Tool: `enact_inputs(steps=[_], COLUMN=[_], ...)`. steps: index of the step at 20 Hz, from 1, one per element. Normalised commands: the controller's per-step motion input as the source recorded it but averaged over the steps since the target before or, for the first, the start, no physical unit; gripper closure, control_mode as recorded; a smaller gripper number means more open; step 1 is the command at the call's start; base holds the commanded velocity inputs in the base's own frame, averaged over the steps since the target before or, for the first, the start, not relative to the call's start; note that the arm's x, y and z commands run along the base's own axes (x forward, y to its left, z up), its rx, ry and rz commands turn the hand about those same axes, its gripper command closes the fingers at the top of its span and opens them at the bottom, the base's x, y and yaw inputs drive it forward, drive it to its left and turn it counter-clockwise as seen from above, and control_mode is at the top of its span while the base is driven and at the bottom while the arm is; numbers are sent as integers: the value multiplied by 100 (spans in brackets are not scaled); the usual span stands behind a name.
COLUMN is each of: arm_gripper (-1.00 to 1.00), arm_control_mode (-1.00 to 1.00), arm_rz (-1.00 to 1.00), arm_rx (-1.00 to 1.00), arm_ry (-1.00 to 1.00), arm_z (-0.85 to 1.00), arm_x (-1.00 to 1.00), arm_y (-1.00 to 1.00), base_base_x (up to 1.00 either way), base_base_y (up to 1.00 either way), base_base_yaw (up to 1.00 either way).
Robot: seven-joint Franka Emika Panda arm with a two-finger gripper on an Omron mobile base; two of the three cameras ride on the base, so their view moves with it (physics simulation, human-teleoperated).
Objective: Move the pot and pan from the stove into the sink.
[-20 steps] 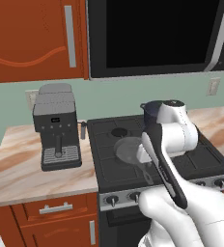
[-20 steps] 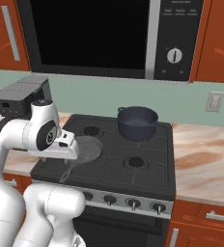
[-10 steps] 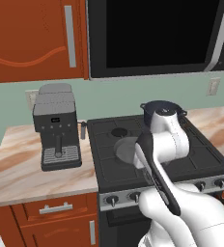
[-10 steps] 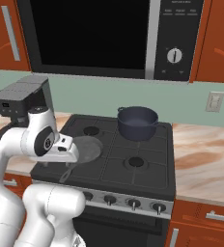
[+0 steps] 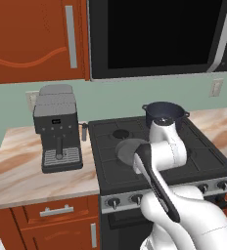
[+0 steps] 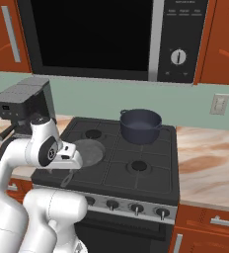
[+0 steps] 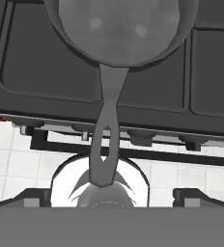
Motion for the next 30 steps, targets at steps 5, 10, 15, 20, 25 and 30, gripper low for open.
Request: enact_inputs(steps=[5,10,15,20,25,30], arm_gripper=[-100,-100,-100,-100,-100,-100], arm_control_mode=[-100,-100,-100,-100,-100,-100], arm_rz=[-1,0,0,0,0,0], arm_rx=[0,0,0,0,2,6], arm_ry=[-6,-3,-2,-2,-5,-13], arm_z=[-27,-28,-29,-28,-37,-42], arm_x=[19,18,13,8,2,0], arm_y=[0,0,0,0,-4,-9], base_base_x=[0,0,0,0,0,0], base_base_y=[0,0,0,0,0,0], base_base_yaw=[0,0,0,0,0,0])
